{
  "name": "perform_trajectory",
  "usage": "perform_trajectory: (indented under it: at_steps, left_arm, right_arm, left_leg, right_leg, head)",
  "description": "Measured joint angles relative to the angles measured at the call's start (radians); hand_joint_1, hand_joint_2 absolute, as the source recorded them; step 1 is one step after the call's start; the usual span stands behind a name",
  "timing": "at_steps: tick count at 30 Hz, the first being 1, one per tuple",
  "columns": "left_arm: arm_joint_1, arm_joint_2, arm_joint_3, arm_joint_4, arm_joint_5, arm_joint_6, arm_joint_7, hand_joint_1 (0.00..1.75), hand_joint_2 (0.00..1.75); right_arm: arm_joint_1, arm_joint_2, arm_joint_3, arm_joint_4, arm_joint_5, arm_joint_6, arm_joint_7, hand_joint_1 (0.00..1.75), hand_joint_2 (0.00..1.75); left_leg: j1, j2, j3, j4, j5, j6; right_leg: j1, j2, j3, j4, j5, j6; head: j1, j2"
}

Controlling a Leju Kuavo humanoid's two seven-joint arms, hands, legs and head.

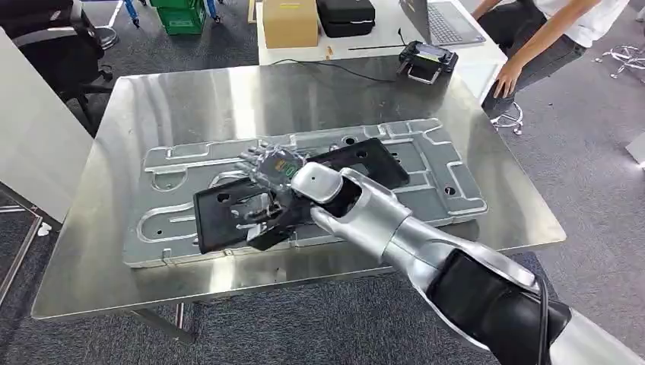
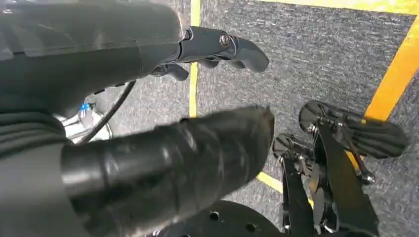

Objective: Take the parts from the cabinet and place them on the table.

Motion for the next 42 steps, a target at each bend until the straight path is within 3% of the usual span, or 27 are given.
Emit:
perform_trajectory:
  at_steps: [6, 12, 18, 19, 21, 23, 24, 25, 26, 27, 29, 30, 31, 33, 35, 36, 37, 38, 39, 40, 41, 42]
  left_arm:
    - [0.001, -0.043, 0.006, -0.01, -0.028, 0.03, -0.007, 0.0, 0.0]
    - [0.001, -0.047, 0.026, -0.013, -0.053, 0.027, -0.008, 0.0, 0.0]
    - [0.002, -0.047, 0.048, -0.013, -0.084, 0.029, -0.007, 0.0, 0.0]
    - [0.002, -0.048, 0.051, -0.013, -0.091, 0.033, -0.006, 0.0, 0.0]
    - [0.002, -0.056, 0.052, -0.016, -0.105, 0.05, -0.006, 0.0, 0.0]
    - [0.002, -0.063, 0.052, -0.021, -0.12, 0.075, -0.006, 0.0, 0.0]
    - [0.003, -0.066, 0.052, -0.024, -0.126, 0.084, -0.005, 0.0, 0.0]
    - [0.003, -0.069, 0.053, -0.028, -0.133, 0.093, -0.002, 0.0, 0.0]
    - [0.003, -0.074, 0.054, -0.031, -0.137, 0.098, 0.0, 0.0, 0.0]
    - [0.004, -0.077, 0.056, -0.035, -0.137, 0.1, 0.002, 0.0, 0.0]
    - [0.004, -0.082, 0.058, -0.04, -0.143, 0.101, 0.004, 0.0, 0.0]
    - [0.004, -0.085, 0.059, -0.043, -0.143, 0.102, 0.005, 0.0, 0.0]
    - [0.004, -0.088, 0.06, -0.045, -0.146, 0.102, 0.005, 0.0, 0.0]
    - [0.005, -0.091, 0.066, -0.052, -0.158, 0.106, 0.006, 0.0, 0.0]
    - [0.009, -0.096, 0.071, -0.06, -0.175, 0.118, 0.01, 0.0, 0.0]
    - [0.012, -0.097, 0.072, -0.066, -0.18, 0.129, 0.014, 0.0, 0.0]
    - [0.012, -0.099, 0.076, -0.072, -0.184, 0.154, 0.028, 0.0, 0.0]
    - [0.009, -0.092, 0.081, -0.076, -0.185, 0.174, 0.051, 0.0, 1.75]
    - [0.006, -0.077, 0.088, -0.074, -0.185, 0.176, 0.073, 0.0, 1.75]
    - [0.004, -0.059, 0.095, -0.07, -0.185, 0.174, 0.084, 0.0, 1.75]
    - [0.002, -0.034, 0.101, -0.066, -0.185, 0.174, 0.091, 0.0, 1.75]
    - [-0.002, -0.015, 0.107, -0.063, -0.187, 0.175, 0.095, 0.0, 1.75]
  right_arm:
    - [0.046, -0.024, 0.069, -0.127, -0.049, 0.006, -0.001, 0.0, 0.0]
    - [0.049, -0.042, 0.113, -0.191, -0.095, 0.008, -0.003, 0.0, 0.0]
    - [0.056, -0.051, 0.131, -0.237, -0.112, -0.031, 0.014, 0.0, 0.0]
    - [0.057, -0.052, 0.132, -0.246, -0.108, -0.044, 0.021, 0.0, 0.0]
    - [0.063, -0.058, 0.132, -0.266, -0.094, -0.076, 0.037, 0.0, 0.0]
    - [0.084, -0.07, 0.132, -0.29, -0.069, -0.118, 0.059, 0.0, 0.0]
    - [0.101, -0.076, 0.132, -0.302, -0.059, -0.132, 0.068, 0.0, 0.0]
    - [0.12, -0.084, 0.132, -0.316, -0.048, -0.142, 0.074, 0.0, 0.0]
    - [0.135, -0.089, 0.132, -0.328, -0.044, -0.147, 0.077, 0.0, 0.0]
    - [0.144, -0.093, 0.132, -0.342, -0.04, -0.15, 0.08, 0.0, 0.0]
    - [0.147, -0.096, 0.132, -0.359, -0.036, -0.15, 0.083, 0.0, 0.0]
    - [0.148, -0.099, 0.132, -0.367, -0.034, -0.151, 0.084, 0.0, 0.0]
    - [0.152, -0.1, 0.131, -0.374, -0.032, -0.152, 0.084, 0.0, 1.75]
    - [0.161, -0.104, 0.129, -0.387, -0.026, -0.163, 0.082, 0.0, 1.75]
    - [0.184, -0.108, 0.117, -0.414, -0.016, -0.189, 0.081, 0.0, 1.75]
    - [0.198, -0.108, 0.112, -0.429, -0.012, -0.198, 0.081, 0.0, 1.75]
    - [0.211, -0.11, 0.106, -0.445, -0.01, -0.208, 0.081, 0.0, 1.75]
    - [0.224, -0.114, 0.099, -0.462, -0.01, -0.221, 0.071, 0.0, 1.75]
    - [0.236, -0.12, 0.092, -0.476, -0.012, -0.232, 0.059, 0.0, 1.75]
    - [0.247, -0.127, 0.086, -0.486, -0.013, -0.24, 0.049, 0.0, 1.75]
    - [0.257, -0.133, 0.078, -0.496, -0.014, -0.245, 0.044, 0.0, 1.75]
    - [0.265, -0.137, 0.071, -0.506, -0.014, -0.248, 0.042, 0.0, 1.75]
  left_leg:
    - [0.0, 0.0, 0.0, 0.0, -0.001, 0.0]
    - [-0.003, 0.0, 0.0, 0.004, -0.005, 0.005]
    - [-0.008, 0.0, 0.001, 0.007, -0.009, 0.015]
    - [-0.002, 0.001, 0.004, -0.002, -0.006, 0.019]
    - [0.003, 0.006, 0.012, -0.014, 0.0, 0.024]
    - [0.003, 0.007, 0.012, -0.013, 0.0, 0.026]
    - [0.003, 0.007, 0.011, -0.013, -0.001, 0.026]
    - [0.004, 0.007, 0.011, -0.012, -0.001, 0.025]
    - [0.004, 0.007, 0.01, -0.01, -0.001, 0.025]
    - [0.004, 0.007, 0.009, -0.007, -0.001, 0.024]
    - [0.004, 0.007, 0.006, 0.0, -0.002, 0.02]
    - [0.003, 0.007, 0.004, 0.002, -0.001, 0.014]
    - [0.003, 0.005, 0.004, 0.0, 0.003, 0.006]
    - [0.005, 0.004, 0.001, -0.003, 0.014, -0.01]
    - [0.007, 0.004, -0.004, 0.0, 0.009, -0.022]
    - [0.007, 0.007, -0.016, 0.027, -0.029, -0.025]
    - [0.011, 0.009, -0.037, 0.09, -0.084, -0.03]
    - [0.014, 0.011, -0.063, 0.172, -0.137, -0.035]
    - [0.017, 0.014, -0.085, 0.251, -0.178, -0.04]
    - [0.02, 0.015, -0.093, 0.299, -0.195, -0.044]
    - [0.021, 0.015, -0.079, 0.3, -0.187, -0.047]
    - [0.02, 0.015, -0.039, 0.254, -0.162, -0.047]
  right_leg:
    - [0.0, 0.0, -0.001, 0.0, 0.0, 0.0]
    - [-0.003, 0.0, 0.001, -0.001, -0.002, 0.004]
    - [-0.008, 0.0, 0.005, -0.002, -0.004, 0.016]
    - [-0.005, 0.001, 0.006, 0.001, -0.006, 0.018]
    - [-0.007, -0.001, -0.008, 0.047, -0.052, 0.031]
    - [-0.017, -0.001, -0.079, 0.199, -0.135, 0.041]
    - [-0.02, -0.001, -0.111, 0.267, -0.16, 0.044]
    - [-0.024, -0.001, -0.13, 0.305, -0.161, 0.046]
    - [-0.028, -0.001, -0.125, 0.29, -0.134, 0.048]
    - [-0.03, -0.001, -0.1, 0.235, -0.093, 0.048]
    - [-0.031, -0.001, -0.006, 0.05, -0.009, 0.043]
    - [-0.028, 0.001, 0.012, 0.012, -0.023, 0.038]
    - [-0.02, 0.001, 0.009, 0.02, 0.001, 0.032]
    - [-0.017, 0.0, 0.004, 0.015, 0.0, 0.025]
    - [-0.03, -0.004, 0.001, -0.004, 0.021, 0.007]
    - [-0.029, -0.005, -0.003, -0.007, 0.029, -0.001]
    - [-0.029, -0.007, -0.012, -0.007, 0.035, -0.009]
    - [-0.028, -0.008, -0.021, -0.007, 0.041, -0.01]
    - [-0.026, -0.01, -0.031, -0.005, 0.047, -0.01]
    - [-0.025, -0.012, -0.039, -0.003, 0.052, -0.009]
    - [-0.024, -0.014, -0.049, 0.002, 0.056, -0.009]
    - [-0.024, -0.016, -0.058, 0.008, 0.058, -0.007]
  head:
    - [0.0, 0.0]
    - [0.0, 0.0]
    - [0.0, 0.0]
    - [0.0, 0.0]
    - [0.002, 0.0]
    - [0.001, 0.0]
    - [0.002, 0.0]
    - [0.002, 0.0]
    - [0.002, 0.0]
    - [0.001, 0.0]
    - [0.002, 0.0]
    - [0.0, 0.0]
    - [0.002, 0.0]
    - [0.001, 0.0]
    - [0.001, 0.0]
    - [0.001, 0.0]
    - [0.0, 0.0]
    - [0.0, 0.0]
    - [0.001, 0.0]
    - [0.001, 0.0]
    - [0.001, 0.0]
    - [0.0, 0.0]
